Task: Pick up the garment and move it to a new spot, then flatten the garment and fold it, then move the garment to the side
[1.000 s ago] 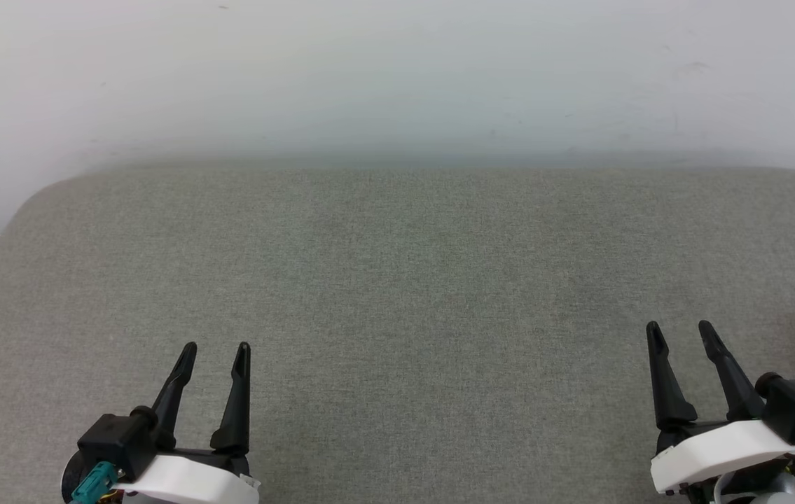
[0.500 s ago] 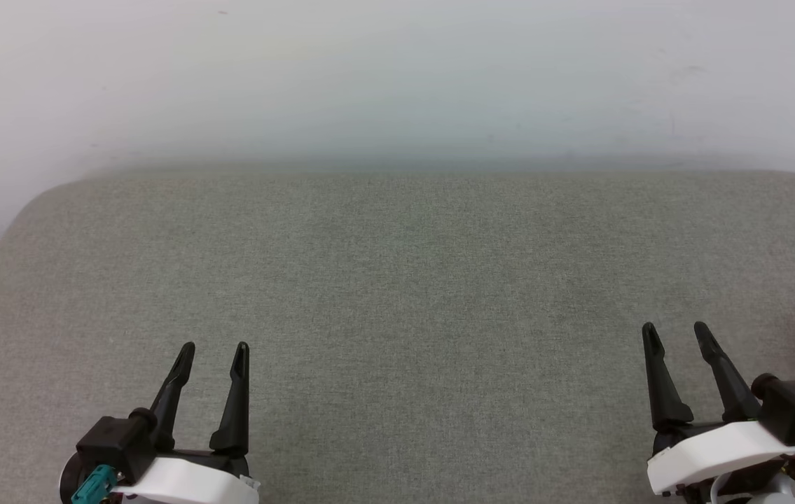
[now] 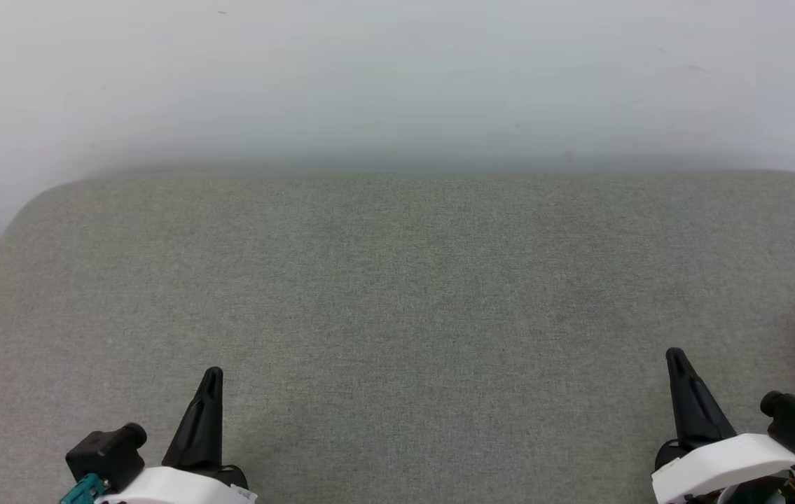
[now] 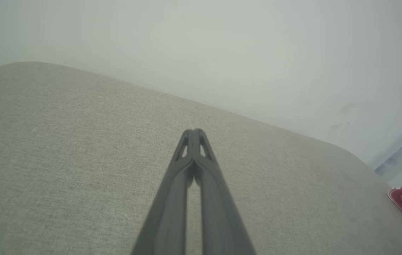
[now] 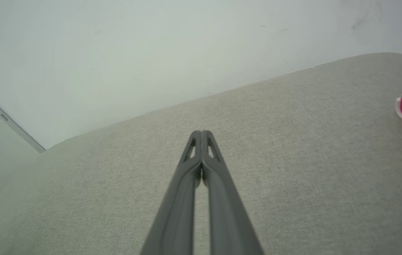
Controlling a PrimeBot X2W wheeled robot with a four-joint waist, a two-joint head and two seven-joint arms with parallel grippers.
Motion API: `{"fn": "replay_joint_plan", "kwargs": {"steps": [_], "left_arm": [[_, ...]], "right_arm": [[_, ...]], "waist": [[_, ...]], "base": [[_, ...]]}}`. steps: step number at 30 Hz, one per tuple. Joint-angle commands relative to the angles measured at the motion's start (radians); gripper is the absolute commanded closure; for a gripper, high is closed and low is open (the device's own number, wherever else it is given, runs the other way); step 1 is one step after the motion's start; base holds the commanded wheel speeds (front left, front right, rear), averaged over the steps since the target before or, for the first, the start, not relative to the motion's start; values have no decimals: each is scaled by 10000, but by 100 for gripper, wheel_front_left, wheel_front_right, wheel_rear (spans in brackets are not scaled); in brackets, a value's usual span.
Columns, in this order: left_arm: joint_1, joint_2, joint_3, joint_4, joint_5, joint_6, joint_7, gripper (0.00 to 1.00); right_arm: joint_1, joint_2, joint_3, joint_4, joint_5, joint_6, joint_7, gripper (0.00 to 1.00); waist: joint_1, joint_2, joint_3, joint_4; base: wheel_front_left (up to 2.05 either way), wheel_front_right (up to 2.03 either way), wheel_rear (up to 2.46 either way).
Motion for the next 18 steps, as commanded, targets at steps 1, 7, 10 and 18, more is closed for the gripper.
{"fn": "replay_joint_plan", "kwargs": {"steps": [1,7,10,18], "left_arm": [[-285,8,62,-109,-320,6,62,100],[-420,-8,138,28,-1331,2,307,100],[-481,-17,176,92,-1804,-1,424,100],[-633,-42,280,232,-2998,-5,721,100]], "right_arm": [[-243,3,-37,-121,327,-1,39,100],[-325,5,-93,-64,1354,-1,247,100],[-364,6,-119,-35,1838,-2,342,100],[-461,9,-190,43,3061,-2,588,100]], "waist": [[0,0,0,-1],[0,0,2,-10],[0,0,3,-15],[0,0,5,-27]], "base": [[0,0,0],[0,0,0],[0,0,0],[0,0,0]]}}
